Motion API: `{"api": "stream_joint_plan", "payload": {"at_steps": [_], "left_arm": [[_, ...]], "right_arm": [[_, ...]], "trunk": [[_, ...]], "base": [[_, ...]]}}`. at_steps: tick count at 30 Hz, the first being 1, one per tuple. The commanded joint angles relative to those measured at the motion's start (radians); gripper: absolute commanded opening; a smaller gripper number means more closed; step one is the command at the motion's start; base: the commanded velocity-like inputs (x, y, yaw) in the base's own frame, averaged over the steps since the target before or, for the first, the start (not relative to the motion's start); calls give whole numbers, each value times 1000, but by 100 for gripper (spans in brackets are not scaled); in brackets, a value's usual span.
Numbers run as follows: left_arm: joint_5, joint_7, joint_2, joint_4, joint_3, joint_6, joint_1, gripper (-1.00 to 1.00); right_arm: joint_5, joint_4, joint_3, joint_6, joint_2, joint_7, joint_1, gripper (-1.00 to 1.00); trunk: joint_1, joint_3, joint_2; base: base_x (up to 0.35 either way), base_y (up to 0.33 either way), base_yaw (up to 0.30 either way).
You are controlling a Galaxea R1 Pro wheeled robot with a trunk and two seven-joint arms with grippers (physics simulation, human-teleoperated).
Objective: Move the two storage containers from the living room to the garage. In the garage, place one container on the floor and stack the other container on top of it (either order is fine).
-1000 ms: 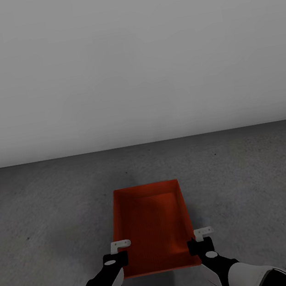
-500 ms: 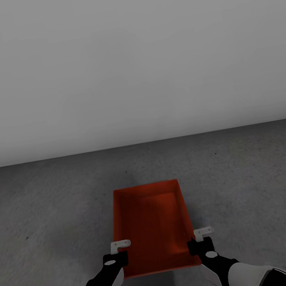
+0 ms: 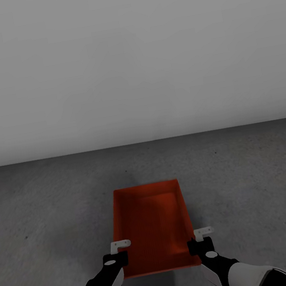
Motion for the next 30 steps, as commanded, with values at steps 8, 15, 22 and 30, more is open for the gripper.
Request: {"api": "stream_joint_plan", "payload": {"at_steps": [8,15,22,30], "left_arm": [[64,3,-16,-55,57,4,-1,-100],[64,3,-16,-55,57,4,-1,-100],[64,2,-16,-54,57,4,-1,-100],[64,0,-16,-55,57,11,-1,-100]], "right_arm": [[-31,4,-6,-8,0,-7,0,-100],[-31,4,-6,-8,0,-7,0,-100],[-31,4,-6,-8,-1,-1,0,-100],[-31,4,-6,-8,-1,2,0,-100]], "trunk": [[0,-1,0],[0,-1,0],[0,-1,0],[0,-1,0]], "base": [[0,0,0],[0,0,0],[0,0,0],[0,0,0]]}}
